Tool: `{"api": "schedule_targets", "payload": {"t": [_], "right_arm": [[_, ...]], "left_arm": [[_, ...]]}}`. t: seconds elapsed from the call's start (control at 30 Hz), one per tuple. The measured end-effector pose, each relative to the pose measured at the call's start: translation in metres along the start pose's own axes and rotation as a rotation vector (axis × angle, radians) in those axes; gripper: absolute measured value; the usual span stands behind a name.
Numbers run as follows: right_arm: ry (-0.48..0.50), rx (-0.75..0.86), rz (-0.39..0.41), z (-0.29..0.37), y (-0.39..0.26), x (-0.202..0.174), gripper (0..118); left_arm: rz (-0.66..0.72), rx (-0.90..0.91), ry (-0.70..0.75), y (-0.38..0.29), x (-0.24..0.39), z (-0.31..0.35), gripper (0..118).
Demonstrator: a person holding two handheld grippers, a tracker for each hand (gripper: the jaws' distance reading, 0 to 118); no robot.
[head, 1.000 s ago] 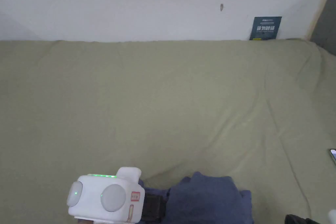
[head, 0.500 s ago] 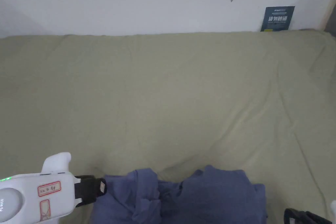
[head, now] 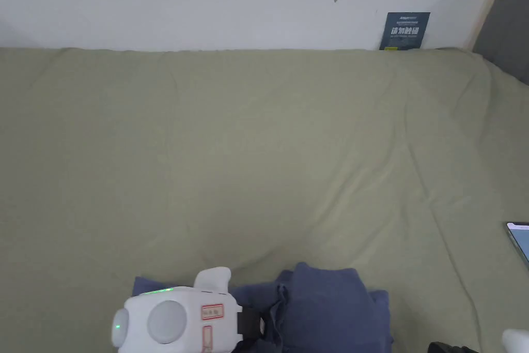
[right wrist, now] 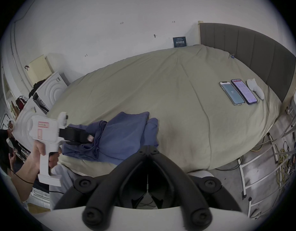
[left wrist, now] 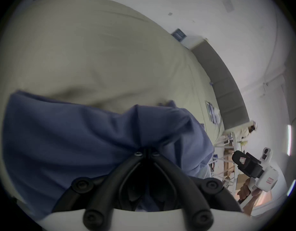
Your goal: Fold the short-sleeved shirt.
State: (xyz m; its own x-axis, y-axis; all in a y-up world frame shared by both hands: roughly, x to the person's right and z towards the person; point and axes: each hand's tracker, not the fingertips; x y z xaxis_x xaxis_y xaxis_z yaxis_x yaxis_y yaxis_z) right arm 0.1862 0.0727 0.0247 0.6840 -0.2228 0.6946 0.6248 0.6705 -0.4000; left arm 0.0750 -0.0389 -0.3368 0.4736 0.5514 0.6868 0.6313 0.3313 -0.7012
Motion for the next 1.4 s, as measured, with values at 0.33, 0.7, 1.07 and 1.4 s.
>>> {"api": "schedule_targets", "payload": {"t": [0.33,0.7,1.07,1.4], "right_arm": [[0.001,-0.011,-0.033,-0.004,-0.002,0.008,1],[0.068,-0.014,0.017,-0.021,0.011,-0.023,1],[0.061,-0.049,0.043,-0.024,0.007,-0.037,1],[0.028,-0.061,0.029,-0.023,0.007,-0.032,1]], "left_arm": [[0.042,0.098,-0.054,0.007,-0.015,0.088,1],[0.193,0.213,0.067,-0.021,-0.140,0.191,2],[0.266,0.101,-0.163,-0.002,-0.156,0.107,117],[0.277,0.134,-0.222,-0.002,-0.179,0.110,6]]}}
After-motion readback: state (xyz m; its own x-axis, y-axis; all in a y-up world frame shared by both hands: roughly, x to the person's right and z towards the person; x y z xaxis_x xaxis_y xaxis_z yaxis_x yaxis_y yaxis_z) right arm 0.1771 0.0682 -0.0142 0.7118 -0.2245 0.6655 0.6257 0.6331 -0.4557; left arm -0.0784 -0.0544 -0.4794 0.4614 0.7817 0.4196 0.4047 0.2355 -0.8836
